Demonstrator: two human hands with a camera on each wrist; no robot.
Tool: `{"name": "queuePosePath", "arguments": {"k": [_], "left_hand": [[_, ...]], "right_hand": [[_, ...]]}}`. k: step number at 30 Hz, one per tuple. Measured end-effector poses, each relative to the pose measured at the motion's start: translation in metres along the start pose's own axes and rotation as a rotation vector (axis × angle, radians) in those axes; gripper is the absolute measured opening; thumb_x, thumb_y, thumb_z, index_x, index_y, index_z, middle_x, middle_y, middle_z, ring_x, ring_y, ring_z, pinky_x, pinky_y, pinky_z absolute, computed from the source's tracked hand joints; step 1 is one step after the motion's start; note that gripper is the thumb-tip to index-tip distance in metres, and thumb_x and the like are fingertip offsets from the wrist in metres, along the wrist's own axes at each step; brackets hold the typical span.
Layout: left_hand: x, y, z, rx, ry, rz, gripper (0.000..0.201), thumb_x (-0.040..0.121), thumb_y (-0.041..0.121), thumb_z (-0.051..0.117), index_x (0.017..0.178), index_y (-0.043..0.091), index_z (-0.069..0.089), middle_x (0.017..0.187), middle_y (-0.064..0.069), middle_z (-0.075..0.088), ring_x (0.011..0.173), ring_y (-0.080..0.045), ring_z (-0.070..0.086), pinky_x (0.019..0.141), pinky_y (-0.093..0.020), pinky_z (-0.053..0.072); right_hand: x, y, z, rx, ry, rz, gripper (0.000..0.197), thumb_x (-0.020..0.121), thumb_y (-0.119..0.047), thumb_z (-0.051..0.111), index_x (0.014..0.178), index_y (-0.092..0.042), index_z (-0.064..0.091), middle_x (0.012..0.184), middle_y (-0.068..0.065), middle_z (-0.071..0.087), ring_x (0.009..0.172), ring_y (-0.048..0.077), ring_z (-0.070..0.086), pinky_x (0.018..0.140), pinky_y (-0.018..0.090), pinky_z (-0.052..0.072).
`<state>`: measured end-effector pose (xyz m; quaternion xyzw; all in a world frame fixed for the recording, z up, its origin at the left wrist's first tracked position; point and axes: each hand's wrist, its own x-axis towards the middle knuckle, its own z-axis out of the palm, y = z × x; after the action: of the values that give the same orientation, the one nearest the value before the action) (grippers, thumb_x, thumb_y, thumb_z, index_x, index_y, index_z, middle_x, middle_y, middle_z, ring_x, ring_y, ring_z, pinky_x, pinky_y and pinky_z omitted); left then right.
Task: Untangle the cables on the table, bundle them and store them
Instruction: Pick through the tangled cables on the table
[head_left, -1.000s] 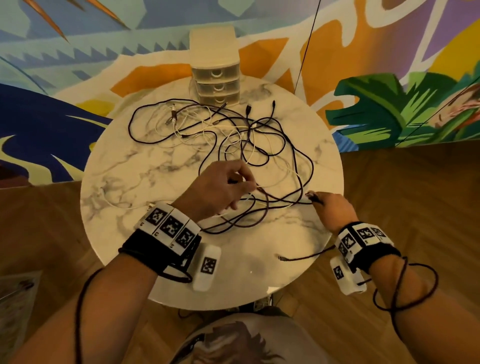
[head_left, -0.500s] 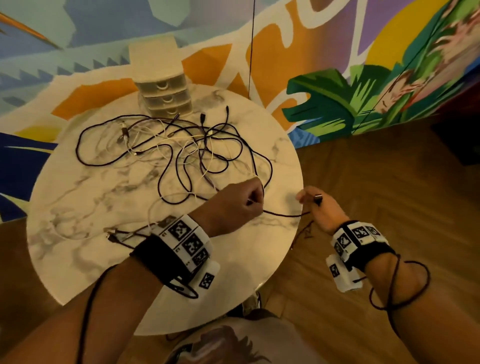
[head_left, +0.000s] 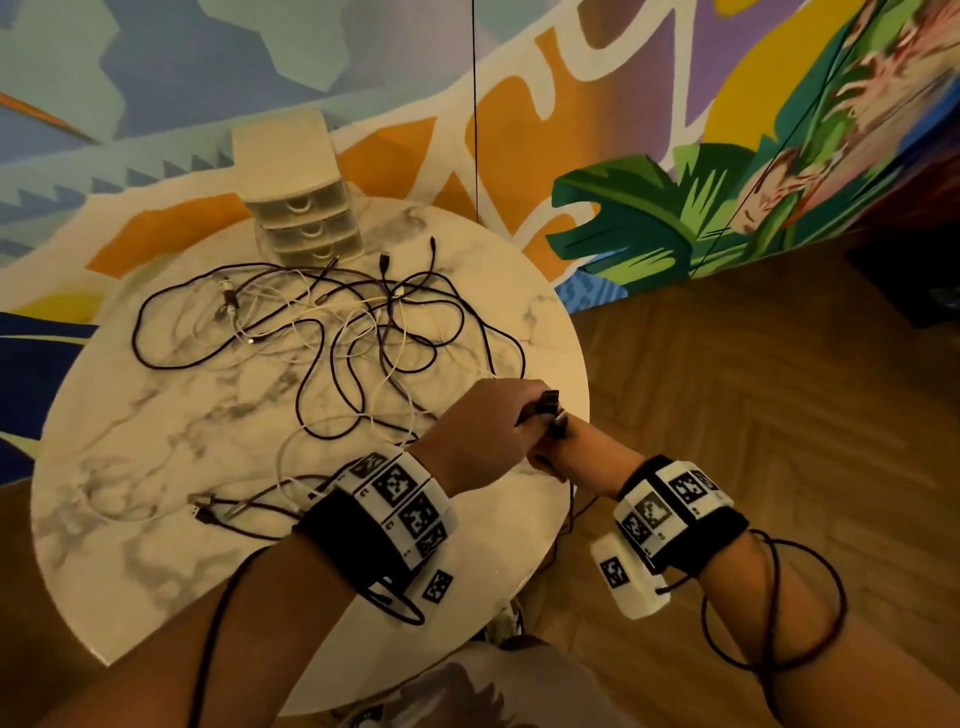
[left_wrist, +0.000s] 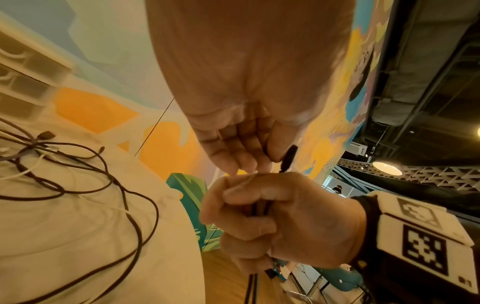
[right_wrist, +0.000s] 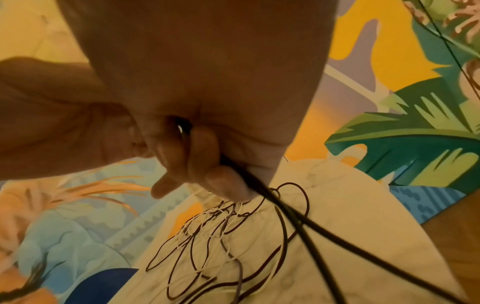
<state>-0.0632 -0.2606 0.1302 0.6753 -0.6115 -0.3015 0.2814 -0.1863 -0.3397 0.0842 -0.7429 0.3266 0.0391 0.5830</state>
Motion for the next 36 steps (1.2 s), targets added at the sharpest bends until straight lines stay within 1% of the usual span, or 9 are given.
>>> {"name": "queuePosePath", "arguments": {"k": [3,6,10,14,18,27,30,34,36], "left_hand": [[0.002,0.006,0.001,0.077,0.012,0.024,0.016,0.094,0.015,0.048,0.098,0.006,0.062,0.089,-0.004,0.061,0.077,-0.016,0.052,0.068,-0.028,0.043],[0.003,0.009,0.001,0.185,-0.016,0.047,0.019,0.094,0.015,0.044,0.104,0.009,0.059,0.094,-0.003,0.056,0.086,-0.017,0.049,0.078,-0.035,0.044],[0.002,0.015,0.004,0.275,0.008,0.116,0.036,0.092,0.031,0.050,0.125,0.017,0.052,0.112,0.002,0.055,0.103,-0.012,0.048,0.087,-0.026,0.044],[0.006,0.019,0.013,0.302,0.158,0.210,0.026,0.092,0.029,0.055,0.111,0.011,0.058,0.100,-0.003,0.060,0.091,-0.016,0.054,0.075,-0.028,0.048],[0.013,0.023,0.017,0.293,0.103,0.152,0.022,0.096,0.025,0.048,0.105,0.008,0.058,0.100,-0.006,0.060,0.089,-0.018,0.054,0.074,-0.024,0.039],[0.022,0.004,0.025,0.036,0.149,0.062,0.036,0.089,0.046,0.053,0.107,0.015,0.059,0.099,0.004,0.054,0.093,-0.013,0.049,0.080,-0.027,0.045],[0.031,-0.002,0.037,-0.092,0.065,-0.091,0.043,0.085,0.058,0.046,0.108,0.024,0.061,0.103,0.005,0.054,0.101,-0.018,0.051,0.090,-0.040,0.046],[0.041,0.022,0.041,-0.245,0.204,-0.089,0.041,0.092,0.044,0.041,0.078,0.013,0.064,0.081,-0.002,0.064,0.086,-0.021,0.060,0.086,-0.047,0.047],[0.042,0.038,0.033,-0.552,0.202,-0.133,0.046,0.094,0.039,0.040,0.068,0.009,0.061,0.068,-0.005,0.064,0.076,-0.027,0.063,0.085,-0.049,0.050]], "right_hand": [[0.003,-0.005,0.000,-0.133,0.063,-0.064,0.019,0.095,-0.001,0.045,0.107,-0.002,0.060,0.095,0.011,0.062,0.082,0.019,0.058,0.079,0.022,0.051],[-0.001,-0.014,-0.003,-0.281,0.020,-0.104,0.026,0.097,0.002,0.039,0.114,0.010,0.056,0.093,0.002,0.047,0.068,-0.002,0.040,0.069,0.006,0.038],[-0.007,-0.013,-0.008,-0.225,0.059,-0.129,0.025,0.093,0.006,0.046,0.117,0.011,0.053,0.098,0.000,0.046,0.085,0.004,0.044,0.075,0.006,0.036],[-0.010,-0.015,-0.009,-0.177,0.097,-0.181,0.019,0.092,0.006,0.048,0.106,0.010,0.060,0.085,0.002,0.054,0.071,-0.001,0.045,0.069,0.006,0.043],[-0.006,-0.004,-0.010,-0.256,0.123,-0.115,0.025,0.095,0.001,0.045,0.116,0.009,0.057,0.112,0.020,0.057,0.080,0.003,0.043,0.073,-0.001,0.034],[0.000,0.013,-0.015,-0.070,0.243,-0.038,0.022,0.088,-0.009,0.046,0.086,0.004,0.063,0.072,0.011,0.061,0.060,0.018,0.051,0.064,0.049,0.051],[-0.005,0.006,-0.019,0.031,0.288,-0.103,0.019,0.090,0.000,0.053,0.106,-0.007,0.058,0.087,-0.008,0.057,0.078,0.004,0.055,0.076,0.024,0.051],[-0.004,0.018,-0.023,0.059,0.368,-0.118,0.013,0.089,-0.007,0.054,0.081,0.001,0.060,0.075,0.022,0.061,0.059,0.028,0.053,0.062,0.047,0.049],[-0.001,0.041,-0.022,0.115,0.425,0.012,0.024,0.088,-0.012,0.059,0.067,-0.002,0.056,0.065,0.024,0.054,0.044,0.015,0.041,0.049,0.038,0.037]]}}
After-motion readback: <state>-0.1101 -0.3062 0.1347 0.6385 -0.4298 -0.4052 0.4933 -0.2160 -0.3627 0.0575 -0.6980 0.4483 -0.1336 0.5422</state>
